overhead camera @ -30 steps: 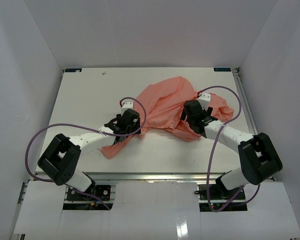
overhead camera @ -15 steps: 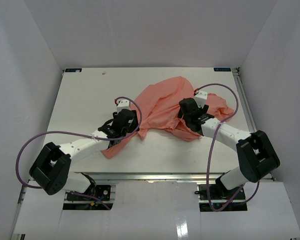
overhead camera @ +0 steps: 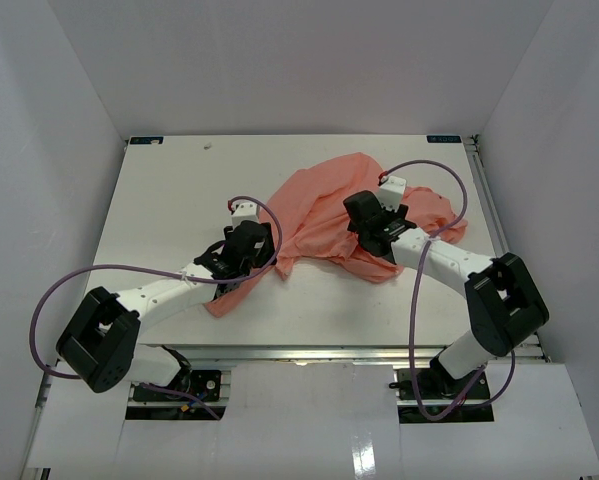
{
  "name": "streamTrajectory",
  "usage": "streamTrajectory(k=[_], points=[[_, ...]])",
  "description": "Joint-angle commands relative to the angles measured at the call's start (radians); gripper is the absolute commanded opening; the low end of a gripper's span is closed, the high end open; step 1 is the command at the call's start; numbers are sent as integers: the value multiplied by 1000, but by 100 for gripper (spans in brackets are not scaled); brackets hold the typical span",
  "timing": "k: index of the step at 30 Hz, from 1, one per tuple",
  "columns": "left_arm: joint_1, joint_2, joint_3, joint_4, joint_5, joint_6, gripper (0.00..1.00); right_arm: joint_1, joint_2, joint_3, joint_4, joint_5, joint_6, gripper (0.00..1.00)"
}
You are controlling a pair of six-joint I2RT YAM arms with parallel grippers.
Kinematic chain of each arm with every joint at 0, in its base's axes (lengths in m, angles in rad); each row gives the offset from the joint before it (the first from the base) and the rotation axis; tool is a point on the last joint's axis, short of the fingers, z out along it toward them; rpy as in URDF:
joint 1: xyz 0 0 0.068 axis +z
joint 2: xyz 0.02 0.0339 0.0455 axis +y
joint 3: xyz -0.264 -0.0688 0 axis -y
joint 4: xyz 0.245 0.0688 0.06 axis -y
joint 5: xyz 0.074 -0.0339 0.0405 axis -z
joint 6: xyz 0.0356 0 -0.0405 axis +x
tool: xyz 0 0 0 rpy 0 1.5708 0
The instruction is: Zip up the jacket
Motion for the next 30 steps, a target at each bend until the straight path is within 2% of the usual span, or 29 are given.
streamTrajectory(k=[1,5,9,14,15,17,21,26,30], points=[[2,-42,-5,16,1,10,70,4,-121,-67,-18,124,54,65],[2,-47,-7,16,3,10,70,-13,-134,-128,-13,138,51,54],[2,-47,-7,17,0,10,70,-27,-127,-162,-1,144,43,54],[2,-44,-6,17,0,12,70,-41,-166,-225,108,88,-5,58],[2,-45,-6,16,-1,12,70,-50,-168,-231,114,80,-8,55],[2,-47,-8,16,-4,12,70,-67,-171,-239,114,59,-19,42],[4,-50,-10,17,-13,12,70,-115,-259,-307,107,47,-21,9],[2,-42,-2,19,-2,13,70,-215,-432,-443,69,31,38,8],[1,-42,-6,23,7,14,70,-263,-517,-514,61,75,70,14]])
